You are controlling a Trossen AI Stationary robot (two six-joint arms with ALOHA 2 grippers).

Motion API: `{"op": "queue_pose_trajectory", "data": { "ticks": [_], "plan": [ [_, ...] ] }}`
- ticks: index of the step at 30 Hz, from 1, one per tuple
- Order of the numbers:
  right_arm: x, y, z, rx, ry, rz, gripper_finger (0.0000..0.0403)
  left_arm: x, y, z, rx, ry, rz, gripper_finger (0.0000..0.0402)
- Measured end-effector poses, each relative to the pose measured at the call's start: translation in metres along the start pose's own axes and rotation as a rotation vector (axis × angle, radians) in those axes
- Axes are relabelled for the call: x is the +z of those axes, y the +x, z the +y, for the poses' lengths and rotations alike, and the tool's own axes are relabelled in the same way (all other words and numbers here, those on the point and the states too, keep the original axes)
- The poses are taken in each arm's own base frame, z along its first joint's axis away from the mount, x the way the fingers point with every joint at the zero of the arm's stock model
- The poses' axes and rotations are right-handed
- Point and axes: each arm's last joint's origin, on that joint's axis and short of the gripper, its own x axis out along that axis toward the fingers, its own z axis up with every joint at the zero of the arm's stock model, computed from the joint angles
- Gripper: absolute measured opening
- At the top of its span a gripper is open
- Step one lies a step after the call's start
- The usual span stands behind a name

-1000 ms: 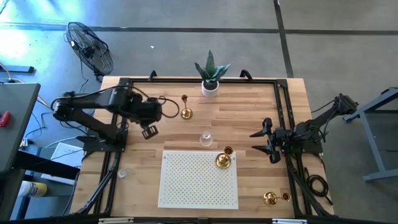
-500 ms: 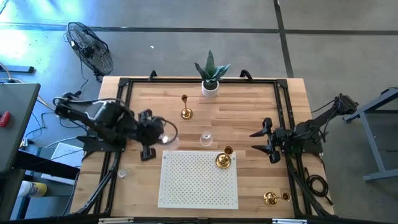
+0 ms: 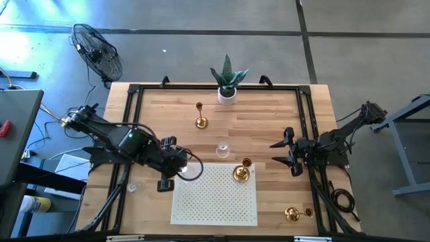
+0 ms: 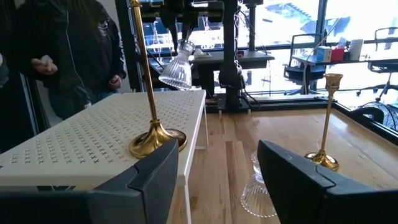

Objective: Pick & Place candle stick holders
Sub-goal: Put the top left glass candle holder on the shelf

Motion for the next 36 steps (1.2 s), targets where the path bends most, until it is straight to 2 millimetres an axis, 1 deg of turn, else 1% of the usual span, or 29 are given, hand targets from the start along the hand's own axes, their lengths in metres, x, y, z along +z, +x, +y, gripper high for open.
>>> {"op": "queue_pose_trajectory", "data": {
  "ticks": [7,23,31,36],
  "plan": [
    [0.0,0.0,0.0,0.0,0.0,0.0,0.0213,-0.0011,0.0105,-0.0021,0.017,0.008,0.072,0.0022],
    [-0.0001,0.0,0.0,0.0,0.0,0.001,0.0212,-0.0005,0.011,-0.0026,0.01,0.011,0.074,0.0022],
    [-0.0001,0.0,0.0,0.0,0.0,0.001,0.0212,0.0035,0.0016,-0.0033,-0.011,0.035,0.056,0.0022],
    [-0.0001,0.0,0.0,0.0,0.0,0.001,0.0212,0.0046,0.0073,-0.0048,0.0,0.053,0.072,0.0022]
  ]
}}
